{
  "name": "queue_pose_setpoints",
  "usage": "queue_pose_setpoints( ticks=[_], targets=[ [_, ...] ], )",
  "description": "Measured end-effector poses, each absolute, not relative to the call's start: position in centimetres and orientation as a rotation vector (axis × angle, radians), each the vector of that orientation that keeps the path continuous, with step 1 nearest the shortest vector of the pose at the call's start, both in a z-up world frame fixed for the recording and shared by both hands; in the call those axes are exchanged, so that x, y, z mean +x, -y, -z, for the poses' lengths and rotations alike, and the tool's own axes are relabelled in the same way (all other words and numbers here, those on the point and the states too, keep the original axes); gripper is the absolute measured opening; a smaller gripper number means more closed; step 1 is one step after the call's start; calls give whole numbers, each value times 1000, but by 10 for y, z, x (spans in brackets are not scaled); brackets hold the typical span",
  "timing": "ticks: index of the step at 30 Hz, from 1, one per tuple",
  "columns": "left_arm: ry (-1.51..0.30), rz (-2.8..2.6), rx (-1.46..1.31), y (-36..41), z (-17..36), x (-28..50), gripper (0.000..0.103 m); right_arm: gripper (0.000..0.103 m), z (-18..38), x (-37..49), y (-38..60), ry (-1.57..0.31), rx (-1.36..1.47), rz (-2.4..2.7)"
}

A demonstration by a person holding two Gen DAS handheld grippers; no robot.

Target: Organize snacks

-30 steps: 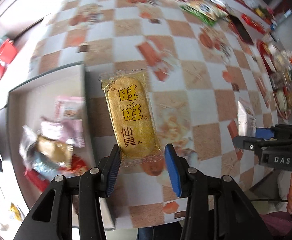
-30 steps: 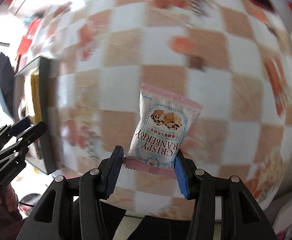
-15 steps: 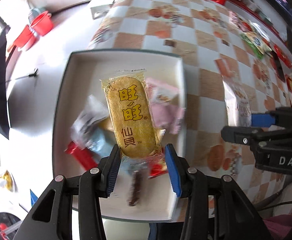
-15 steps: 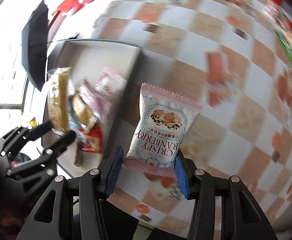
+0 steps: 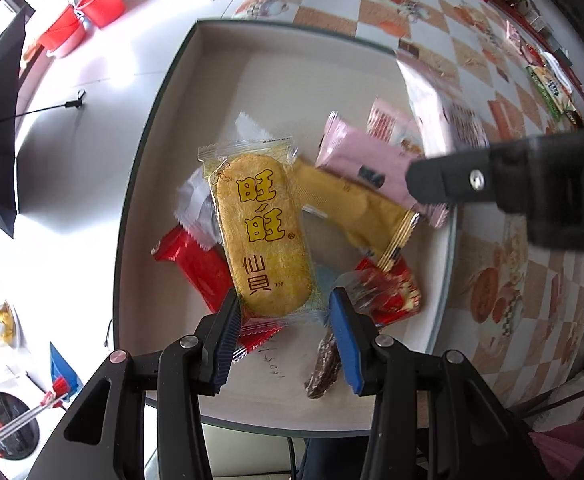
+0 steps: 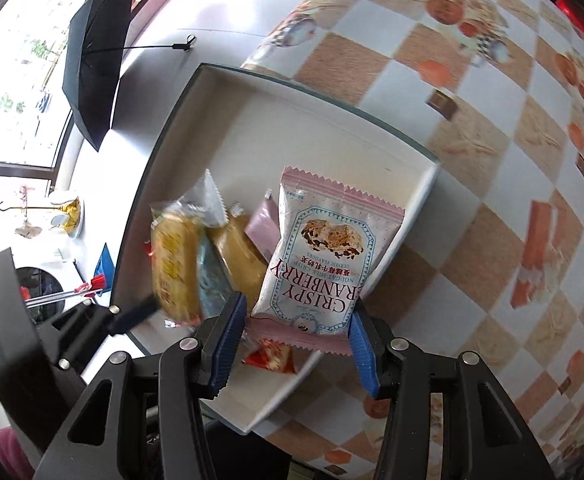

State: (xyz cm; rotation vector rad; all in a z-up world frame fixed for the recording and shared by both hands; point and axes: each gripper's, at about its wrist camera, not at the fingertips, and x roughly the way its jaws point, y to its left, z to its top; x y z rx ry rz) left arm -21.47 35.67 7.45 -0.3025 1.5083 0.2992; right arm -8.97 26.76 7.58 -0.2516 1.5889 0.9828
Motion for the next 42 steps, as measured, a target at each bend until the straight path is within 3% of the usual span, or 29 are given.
queue_pose_setpoints(
  ticks=[4,5,6,8,9,10,13,16,18,27,42],
  targets=[
    [-1514,-288,-322,-359,-69,-218,49,51,-70,-94,-278,-1606,-283,-982],
    [-1511,-291,-322,-359,-69,-218,52,52,-69,-94,-279,-1616,-289,-981],
    [-1510,-293,-317,-359,-69,-218,64,54,-67,-94,-279,-1632,-293,-976],
    [-1485,-308,-324,-362,-75,-221,81,69,-67,-95,-278,-1642,-299,-963],
    [-1468,-305,-327,-363,-79,-223,81,86,-67,-95,-282,-1641,-304,-954],
    [-1469,-298,-321,-363,-82,-222,82,95,-68,-95,-280,-1639,-302,-950],
    [-1479,-294,-287,-363,-89,-223,84,102,-74,-93,-272,-1644,-289,-935],
    [-1466,-267,-257,-359,-102,-225,86,102,-85,-94,-264,-1634,-283,-932],
    [-1439,-281,-233,-357,-114,-227,95,102,-94,-97,-256,-1617,-281,-943],
    [-1501,-261,-251,-346,-137,-228,95,102,-124,-119,-237,-1549,-415,-992],
    [-1523,-261,-167,-318,-143,-211,96,102,-128,-126,-229,-1528,-540,-1009]
  ],
)
